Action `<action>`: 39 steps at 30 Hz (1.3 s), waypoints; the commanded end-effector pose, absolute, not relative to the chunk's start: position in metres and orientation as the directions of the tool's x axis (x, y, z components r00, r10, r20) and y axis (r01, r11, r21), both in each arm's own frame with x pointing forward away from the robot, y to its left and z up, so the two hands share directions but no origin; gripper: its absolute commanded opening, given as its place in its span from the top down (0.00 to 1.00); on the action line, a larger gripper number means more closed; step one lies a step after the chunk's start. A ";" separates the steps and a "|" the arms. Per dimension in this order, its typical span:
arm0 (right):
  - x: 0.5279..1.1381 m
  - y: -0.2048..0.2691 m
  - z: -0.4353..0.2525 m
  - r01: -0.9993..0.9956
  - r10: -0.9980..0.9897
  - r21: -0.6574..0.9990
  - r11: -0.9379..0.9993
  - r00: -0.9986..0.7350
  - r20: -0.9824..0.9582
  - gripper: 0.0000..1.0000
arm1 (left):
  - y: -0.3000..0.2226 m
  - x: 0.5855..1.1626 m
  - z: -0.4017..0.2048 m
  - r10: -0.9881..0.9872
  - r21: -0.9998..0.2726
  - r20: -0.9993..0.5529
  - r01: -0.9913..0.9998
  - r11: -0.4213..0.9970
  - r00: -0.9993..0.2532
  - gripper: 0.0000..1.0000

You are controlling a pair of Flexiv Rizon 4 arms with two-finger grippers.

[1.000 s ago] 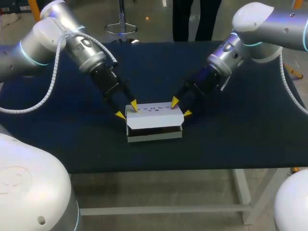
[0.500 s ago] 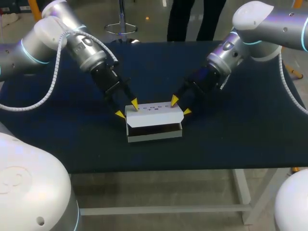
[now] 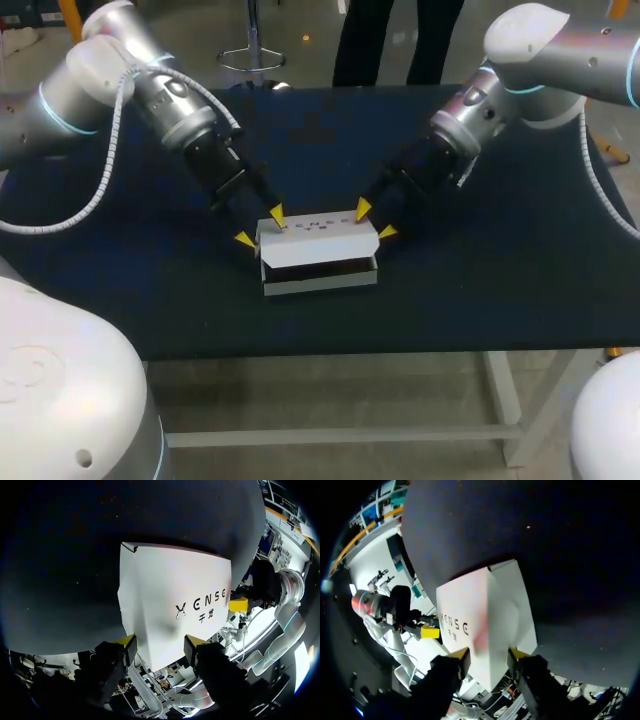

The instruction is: Assemble the packaging by folding the flat box into shape, placing the metal phone stand inside, and closing the box properly

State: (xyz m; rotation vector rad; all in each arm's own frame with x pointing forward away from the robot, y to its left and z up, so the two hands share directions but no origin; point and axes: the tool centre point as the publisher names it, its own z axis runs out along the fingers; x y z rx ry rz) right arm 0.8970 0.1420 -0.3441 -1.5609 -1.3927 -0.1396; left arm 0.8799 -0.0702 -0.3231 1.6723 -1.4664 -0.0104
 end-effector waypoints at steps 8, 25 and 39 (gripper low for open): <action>0.900 0.142 -0.345 0.794 0.681 -0.584 0.166 0.336 0.650 0.47 | -0.066 0.876 -0.324 -0.797 0.591 0.528 -0.801 0.096 0.294 0.30; 0.901 0.144 -0.345 0.789 0.679 -0.591 0.170 0.341 0.650 0.48 | -0.082 0.877 -0.327 -0.767 0.589 0.582 -0.790 0.168 0.271 0.36; 0.901 0.144 -0.339 0.780 0.681 -0.606 0.155 0.360 0.637 0.46 | -0.084 0.882 -0.320 -0.762 0.629 0.567 -0.762 0.153 0.314 0.36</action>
